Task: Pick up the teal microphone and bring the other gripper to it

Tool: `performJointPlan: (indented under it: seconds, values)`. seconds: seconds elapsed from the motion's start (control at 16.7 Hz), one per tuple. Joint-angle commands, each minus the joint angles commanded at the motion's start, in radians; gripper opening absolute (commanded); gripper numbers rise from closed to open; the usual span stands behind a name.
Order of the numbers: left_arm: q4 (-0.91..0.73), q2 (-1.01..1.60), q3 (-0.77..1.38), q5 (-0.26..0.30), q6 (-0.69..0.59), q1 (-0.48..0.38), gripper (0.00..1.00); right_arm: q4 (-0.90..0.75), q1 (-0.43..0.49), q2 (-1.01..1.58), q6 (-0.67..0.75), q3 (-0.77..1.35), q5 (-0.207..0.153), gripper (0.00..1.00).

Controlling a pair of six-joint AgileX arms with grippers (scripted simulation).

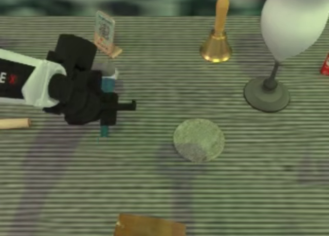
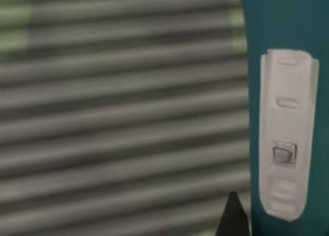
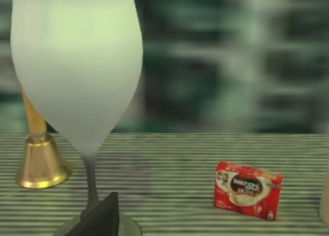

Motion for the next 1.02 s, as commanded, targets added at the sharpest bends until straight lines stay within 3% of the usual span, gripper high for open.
performJointPlan:
  seconds: [0.6,0.84,1.02]
  values:
    - [0.873,-0.216,-0.245,0.324,0.176,0.033,0.0,0.0,0.0,0.0,0.0,0.0,0.0,1.0]
    - [1.049,-0.295,-0.302,0.401,0.223,0.043,0.0,0.0,0.0,0.0,0.0,0.0,0.0,1.0]
    - [1.073,-0.308,-0.31,0.413,0.231,0.045,0.0,0.0,0.0,0.0,0.0,0.0,0.0,1.0]
